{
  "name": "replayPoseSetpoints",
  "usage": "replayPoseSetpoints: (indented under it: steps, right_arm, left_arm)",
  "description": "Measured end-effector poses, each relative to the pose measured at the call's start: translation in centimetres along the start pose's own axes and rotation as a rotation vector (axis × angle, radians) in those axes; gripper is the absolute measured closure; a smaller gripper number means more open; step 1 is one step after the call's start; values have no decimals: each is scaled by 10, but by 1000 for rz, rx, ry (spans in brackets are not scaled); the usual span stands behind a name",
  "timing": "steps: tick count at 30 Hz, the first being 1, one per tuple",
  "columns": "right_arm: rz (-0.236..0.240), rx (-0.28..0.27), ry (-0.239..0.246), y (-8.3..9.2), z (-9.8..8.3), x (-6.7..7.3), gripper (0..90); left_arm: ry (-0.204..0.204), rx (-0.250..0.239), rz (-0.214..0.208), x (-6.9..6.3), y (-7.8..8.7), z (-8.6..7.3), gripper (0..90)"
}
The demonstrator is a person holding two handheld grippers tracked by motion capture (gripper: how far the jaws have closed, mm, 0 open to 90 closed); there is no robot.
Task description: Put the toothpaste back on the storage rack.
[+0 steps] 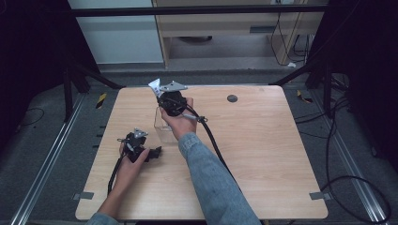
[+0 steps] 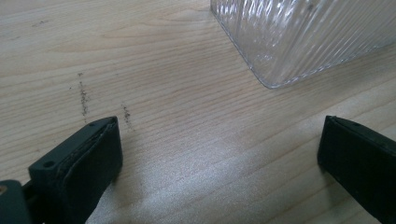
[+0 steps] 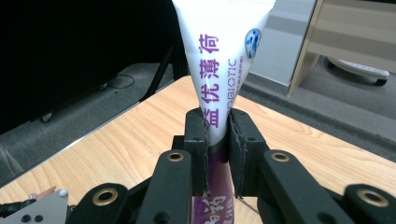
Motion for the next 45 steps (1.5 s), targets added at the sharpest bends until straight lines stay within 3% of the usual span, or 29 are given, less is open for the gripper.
replayPoseSetpoints:
  steps: [14, 45]
  right_arm:
    - [-1, 104, -23, -14, -17, 4, 789]
    - [-23, 193, -31, -23, -33, 2, 796]
  left_arm:
    - [0, 0, 0, 0, 0, 0, 0]
    - [0, 0, 0, 0, 0, 0, 0]
Point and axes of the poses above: each handheld gripper's, and its own axes: y roughly backward along the jaws, z roughly out of its top, x roughly to its left, the point moved 8 cm from there along -y, roughly forward along the jaws, and after that the axes turned 12 degrees about z, right-handed, at the moved point
